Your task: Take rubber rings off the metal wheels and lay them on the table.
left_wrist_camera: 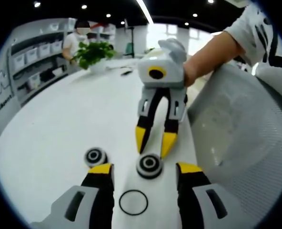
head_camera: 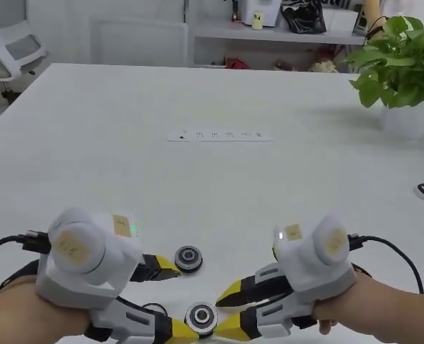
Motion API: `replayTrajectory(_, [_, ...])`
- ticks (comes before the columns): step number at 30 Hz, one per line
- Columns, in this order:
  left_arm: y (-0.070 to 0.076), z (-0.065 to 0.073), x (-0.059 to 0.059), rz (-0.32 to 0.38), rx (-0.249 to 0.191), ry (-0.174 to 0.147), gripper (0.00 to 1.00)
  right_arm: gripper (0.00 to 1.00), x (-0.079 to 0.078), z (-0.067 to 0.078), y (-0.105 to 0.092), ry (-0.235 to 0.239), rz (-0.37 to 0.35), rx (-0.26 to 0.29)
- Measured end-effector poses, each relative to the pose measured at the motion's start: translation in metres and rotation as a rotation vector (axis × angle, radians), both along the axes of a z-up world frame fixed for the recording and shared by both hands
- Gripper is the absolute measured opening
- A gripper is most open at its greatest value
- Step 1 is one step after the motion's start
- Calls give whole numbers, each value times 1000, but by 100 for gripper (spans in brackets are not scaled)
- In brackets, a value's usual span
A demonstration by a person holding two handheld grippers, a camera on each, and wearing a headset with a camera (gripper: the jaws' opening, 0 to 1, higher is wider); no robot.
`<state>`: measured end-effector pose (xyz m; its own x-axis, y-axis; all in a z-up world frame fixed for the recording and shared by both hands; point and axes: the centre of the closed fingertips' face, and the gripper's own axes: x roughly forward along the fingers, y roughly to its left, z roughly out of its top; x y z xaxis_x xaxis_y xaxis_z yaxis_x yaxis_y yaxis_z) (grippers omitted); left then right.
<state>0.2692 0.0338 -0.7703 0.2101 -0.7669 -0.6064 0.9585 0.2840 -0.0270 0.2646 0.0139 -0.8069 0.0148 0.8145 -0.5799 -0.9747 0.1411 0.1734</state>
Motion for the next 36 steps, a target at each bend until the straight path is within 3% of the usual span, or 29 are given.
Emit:
replayTrajectory(19, [-11, -9, -3, 1, -20, 52, 40, 22, -1, -1, 3, -4, 6, 0])
replayTrajectory(36, [-15, -19, -6, -24, 6, 63, 28, 22, -2, -2, 3, 4, 2, 4])
